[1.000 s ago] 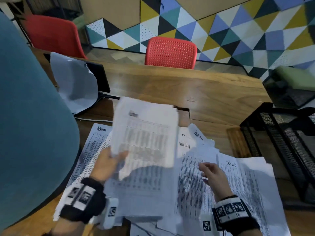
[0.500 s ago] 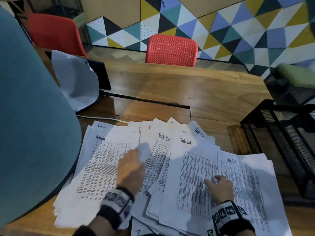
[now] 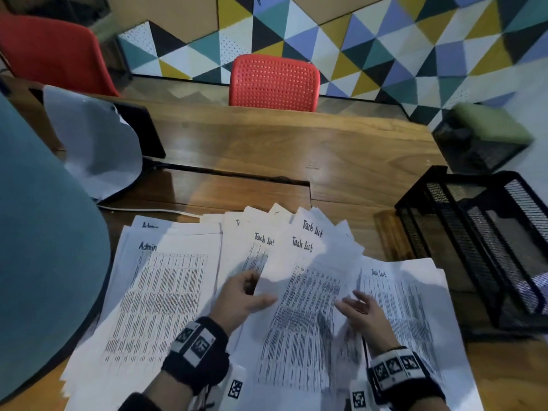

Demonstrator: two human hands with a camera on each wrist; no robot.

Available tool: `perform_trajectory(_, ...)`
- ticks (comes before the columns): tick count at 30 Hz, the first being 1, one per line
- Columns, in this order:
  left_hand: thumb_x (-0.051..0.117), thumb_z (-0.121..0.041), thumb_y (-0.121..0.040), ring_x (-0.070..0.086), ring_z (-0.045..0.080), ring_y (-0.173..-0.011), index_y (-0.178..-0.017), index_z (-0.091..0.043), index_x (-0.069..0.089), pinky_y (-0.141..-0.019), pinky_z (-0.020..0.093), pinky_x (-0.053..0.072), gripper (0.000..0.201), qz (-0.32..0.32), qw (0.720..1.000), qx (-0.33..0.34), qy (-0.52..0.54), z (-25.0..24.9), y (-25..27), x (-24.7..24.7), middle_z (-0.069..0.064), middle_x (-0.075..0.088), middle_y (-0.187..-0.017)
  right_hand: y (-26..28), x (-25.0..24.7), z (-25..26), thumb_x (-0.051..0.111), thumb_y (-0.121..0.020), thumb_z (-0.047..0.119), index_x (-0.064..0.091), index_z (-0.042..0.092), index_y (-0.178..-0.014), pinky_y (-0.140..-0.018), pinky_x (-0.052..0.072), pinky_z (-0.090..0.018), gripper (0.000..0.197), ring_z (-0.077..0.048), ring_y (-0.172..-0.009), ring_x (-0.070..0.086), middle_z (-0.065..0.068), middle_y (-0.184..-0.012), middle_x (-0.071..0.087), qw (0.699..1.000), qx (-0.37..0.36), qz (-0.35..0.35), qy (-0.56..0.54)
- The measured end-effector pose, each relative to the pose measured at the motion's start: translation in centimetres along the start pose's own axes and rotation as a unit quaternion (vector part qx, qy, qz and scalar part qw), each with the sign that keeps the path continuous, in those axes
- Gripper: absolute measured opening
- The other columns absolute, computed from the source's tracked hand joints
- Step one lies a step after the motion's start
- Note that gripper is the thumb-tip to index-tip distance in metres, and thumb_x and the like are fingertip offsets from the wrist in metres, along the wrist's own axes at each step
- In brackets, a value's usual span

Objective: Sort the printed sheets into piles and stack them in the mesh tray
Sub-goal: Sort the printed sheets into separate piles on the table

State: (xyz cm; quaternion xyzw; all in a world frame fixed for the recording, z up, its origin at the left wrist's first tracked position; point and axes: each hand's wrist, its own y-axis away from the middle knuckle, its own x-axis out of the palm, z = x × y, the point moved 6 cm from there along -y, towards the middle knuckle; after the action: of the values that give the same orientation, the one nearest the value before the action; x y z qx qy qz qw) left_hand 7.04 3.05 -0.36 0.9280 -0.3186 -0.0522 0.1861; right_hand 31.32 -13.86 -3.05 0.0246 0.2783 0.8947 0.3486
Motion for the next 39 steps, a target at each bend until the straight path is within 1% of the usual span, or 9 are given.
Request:
perform_trajectory(5, 0.086, -0.018, -0.073, 0.067, 0.013, -0.113, -0.132, -0.023, 0.059, -0.099, 0.038, 0.053, 0.064, -0.010, 1.000, 0.000, 0.022, 0.1, 0.1, -1.5, -0.006, 0.072, -0.119, -0.4, 1.9, 1.6, 0.087, -0.060, 0.043, 0.068, 0.014, -0.100, -0.074, 0.050, -0.032, 0.053, -0.021, -0.082, 0.066, -0.005, -0.091, 0.070, 0.997, -0.029, 0.065, 0.010)
perform_trajectory(9, 0.078, -0.017, -0.083, 0.060, -0.005, -0.105, -0.118, -0.048, 0.046, -0.098, 0.024, 0.046, 0.057, -0.023, 1.000, -0.003, -0.010, 0.0, 0.1, -1.5, -0.029, 0.062, -0.108, -0.2, 3.0, 2.3, 0.084, -0.052, 0.051, 0.067, 0.009, -0.080, -0.061, 0.043, -0.025, 0.053, -0.014, -0.066, 0.056, 0.001, -0.072, 0.065, 0.994, -0.075, 0.059, 0.053)
perform_trajectory(18, 0.083, -0.018, -0.077, 0.034, 0.029, -0.143, -0.155, -0.012, 0.022, -0.113, 0.044, 0.034, 0.099, -0.098, 0.993, -0.069, 0.003, 0.8, -0.4, -2.1, 0.008, 0.033, -0.156, 0.4, 5.2, 1.2, 0.081, -0.065, 0.043, 0.060, 0.007, -0.118, -0.095, 0.051, -0.053, 0.068, -0.025, -0.102, 0.067, -0.004, -0.112, 0.071, 0.995, -0.038, 0.057, 0.069)
perform_trajectory(22, 0.061, -0.064, -0.085, 0.031, 0.020, -0.145, -0.149, -0.023, 0.041, -0.118, 0.044, 0.026, 0.078, -0.091, 0.992, -0.080, 0.037, 0.5, -0.5, -2.4, -0.003, 0.033, -0.158, 0.8, 4.0, 0.6, 0.074, -0.079, 0.013, 0.065, 0.003, -0.105, -0.086, 0.052, -0.059, 0.030, -0.035, -0.095, 0.067, -0.010, -0.095, 0.074, 0.999, -0.018, 0.045, -0.004)
perform_trajectory(25, 0.043, -0.055, -0.099, 0.046, 0.021, -0.136, -0.136, -0.018, 0.057, -0.115, 0.041, 0.032, 0.054, -0.069, 0.992, -0.100, 0.043, 0.8, -0.5, -2.2, 0.003, 0.050, -0.147, 1.2, 3.6, 0.6, 0.069, -0.073, 0.003, 0.073, 0.010, -0.101, -0.077, 0.051, -0.050, 0.030, -0.036, -0.088, 0.063, -0.017, -0.098, 0.071, 0.995, -0.020, 0.063, -0.081)
perform_trajectory(30, 0.058, -0.022, -0.096, 0.062, 0.019, -0.071, -0.085, -0.006, 0.077, -0.061, 0.025, 0.048, 0.027, -0.060, 0.992, -0.111, -0.011, 1.6, -1.6, -2.7, 0.011, 0.068, -0.078, 1.9, 2.9, -0.6, 0.089, -0.050, 0.041, 0.071, 0.008, -0.062, -0.079, 0.053, -0.042, 0.039, -0.034, -0.095, 0.067, -0.021, -0.097, 0.072, 0.978, 0.000, 0.095, -0.186)
perform_trajectory(33, 0.041, -0.052, -0.101, 0.066, 0.013, -0.080, -0.098, -0.012, 0.074, -0.068, 0.025, 0.048, 0.052, -0.063, 0.989, -0.133, 0.003, 1.5, -1.5, -2.6, -0.001, 0.072, -0.087, 1.7, 1.3, -2.1, 0.051, -0.093, 0.001, 0.059, 0.009, -0.073, -0.071, 0.047, -0.038, 0.023, -0.038, -0.093, 0.060, -0.019, -0.087, 0.062, 0.991, 0.041, -0.009, -0.130)
perform_trajectory(37, 0.060, -0.034, -0.095, 0.066, 0.018, -0.091, -0.099, -0.014, 0.073, -0.088, 0.037, 0.054, 0.024, -0.007, 0.989, -0.092, -0.113, 2.1, -2.1, -1.6, 0.006, 0.072, -0.108, 1.4, -0.1, -3.4, 0.063, -0.088, 0.018, 0.060, 0.007, -0.089, -0.082, 0.052, -0.043, 0.012, -0.028, -0.083, 0.061, -0.029, -0.118, 0.061, 0.989, 0.077, -0.115, -0.042)
perform_trajectory(39, 0.064, -0.017, -0.094, 0.070, 0.022, -0.094, -0.102, -0.015, 0.075, -0.093, 0.043, 0.055, 0.014, -0.010, 0.990, -0.065, -0.122, 2.0, -2.1, -1.1, 0.005, 0.076, -0.101, 1.4, 0.1, -3.5, 0.073, -0.080, 0.034, 0.056, 0.003, -0.121, -0.102, 0.043, -0.050, 0.055, -0.033, -0.114, 0.056, -0.021, -0.140, 0.049, 0.989, 0.068, -0.132, -0.013)
